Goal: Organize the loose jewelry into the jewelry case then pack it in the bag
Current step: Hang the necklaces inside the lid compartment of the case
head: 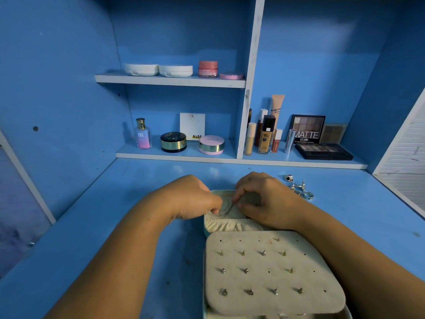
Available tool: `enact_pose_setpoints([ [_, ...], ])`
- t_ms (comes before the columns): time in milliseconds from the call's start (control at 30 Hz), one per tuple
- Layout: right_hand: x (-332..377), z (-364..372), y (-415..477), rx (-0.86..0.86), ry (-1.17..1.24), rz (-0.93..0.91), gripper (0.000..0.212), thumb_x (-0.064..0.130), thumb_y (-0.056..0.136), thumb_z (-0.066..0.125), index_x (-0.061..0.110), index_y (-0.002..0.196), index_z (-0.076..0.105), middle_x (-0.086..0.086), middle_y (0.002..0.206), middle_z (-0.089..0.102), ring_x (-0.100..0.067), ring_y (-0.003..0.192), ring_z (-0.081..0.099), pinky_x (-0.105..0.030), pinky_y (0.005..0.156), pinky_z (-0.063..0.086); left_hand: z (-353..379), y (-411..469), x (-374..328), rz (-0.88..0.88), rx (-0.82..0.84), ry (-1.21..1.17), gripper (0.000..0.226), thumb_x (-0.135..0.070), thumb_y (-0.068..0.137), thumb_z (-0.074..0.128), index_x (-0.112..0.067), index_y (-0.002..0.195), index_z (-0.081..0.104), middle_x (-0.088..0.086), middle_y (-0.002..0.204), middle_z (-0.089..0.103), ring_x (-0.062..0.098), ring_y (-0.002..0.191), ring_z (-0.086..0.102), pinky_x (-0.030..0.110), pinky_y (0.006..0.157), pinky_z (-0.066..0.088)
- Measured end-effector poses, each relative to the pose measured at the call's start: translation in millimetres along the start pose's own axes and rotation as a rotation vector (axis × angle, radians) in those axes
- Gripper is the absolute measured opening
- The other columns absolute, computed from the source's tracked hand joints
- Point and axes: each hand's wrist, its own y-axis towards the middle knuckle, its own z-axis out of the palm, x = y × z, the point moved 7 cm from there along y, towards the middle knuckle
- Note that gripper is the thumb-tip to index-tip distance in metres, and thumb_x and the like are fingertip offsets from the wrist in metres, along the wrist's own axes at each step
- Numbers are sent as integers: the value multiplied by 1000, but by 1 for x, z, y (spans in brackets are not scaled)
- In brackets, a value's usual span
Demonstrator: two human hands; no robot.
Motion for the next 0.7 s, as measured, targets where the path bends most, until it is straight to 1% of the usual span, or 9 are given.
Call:
enact_pose_setpoints([
  [67, -1, 2, -1, 14, 0, 11, 15, 25, 81, 65, 35, 91, 71, 15, 106, 54, -5, 105, 49, -36, 95, 42, 1, -2, -2, 5, 22, 12, 32, -42, 52, 64, -19, 74, 68, 1, 74, 50, 18, 72, 45, 32, 70, 38],
  [200, 5, 5, -2, 82, -10, -6, 15, 31, 82, 65, 38, 94, 71, 14, 118, 50, -7, 115, 42, -43, 99, 37, 3, -5, -8, 54, 46, -27, 28, -44, 55, 66, -18, 64, 67, -2, 67, 51, 17, 69, 46, 30, 68, 38],
  [267, 8, 7, -4, 123, -13, -3, 13, 34, 83, 65, 40, 92, 71, 16, 122, 48, -6, 118, 38, -44, 101, 35, 2, -5, -10, 97, 39, -74, 27, -43, 64, 72, -18, 71, 73, -4, 69, 56, 15, 71, 50, 28, 71, 41],
  [333, 9, 5, -5, 131, 23, 16, 12, 38, 81, 66, 42, 92, 69, 19, 123, 46, -4, 120, 36, -44, 103, 33, 2, -4, -12, 134, 29, -118, 18, -40, 76, 74, -22, 76, 75, -7, 71, 60, 12, 74, 54, 28, 76, 45],
  [433, 11, 2, -8, 144, 145, 50, 19, 36, 81, 70, 42, 99, 65, 22, 125, 47, 0, 122, 35, -34, 105, 31, 0, -5, -15, 168, 15, -152, 15, -39, 83, 71, -26, 79, 76, -9, 77, 66, 9, 80, 58, 27, 82, 48],
  [500, 15, 1, -8, 134, 184, 38, 23, 34, 82, 70, 37, 104, 64, 20, 121, 52, 0, 118, 41, -27, 101, 35, -1, -7, -16, 188, 10, -161, 15, -39, 85, 69, -26, 82, 76, -8, 81, 68, 8, 84, 60, 26, 82, 48],
  [533, 15, 0, -8, 103, 198, 38, 24, 32, 82, 71, 35, 104, 63, 17, 117, 55, -1, 112, 46, -27, 96, 39, -1, -8, -17, 198, 12, -160, 16, -39, 85, 68, -26, 83, 76, -7, 83, 69, 8, 84, 60, 26, 81, 48],
  [633, 14, -4, -8, 23, 274, 61, 26, 29, 82, 72, 30, 103, 57, 9, 106, 61, -10, 97, 57, -35, 86, 49, 0, -10, -18, 224, 26, -152, 16, -39, 86, 67, -26, 82, 75, -9, 78, 68, 7, 79, 59, 26, 77, 47],
  [700, 17, -1, -8, 67, 283, 9, 24, 26, 85, 70, 30, 106, 60, 11, 107, 62, -7, 98, 58, -27, 86, 48, 0, -9, -19, 235, 28, -151, 16, -40, 86, 67, -27, 83, 76, -11, 82, 70, 7, 85, 62, 28, 84, 50],
])
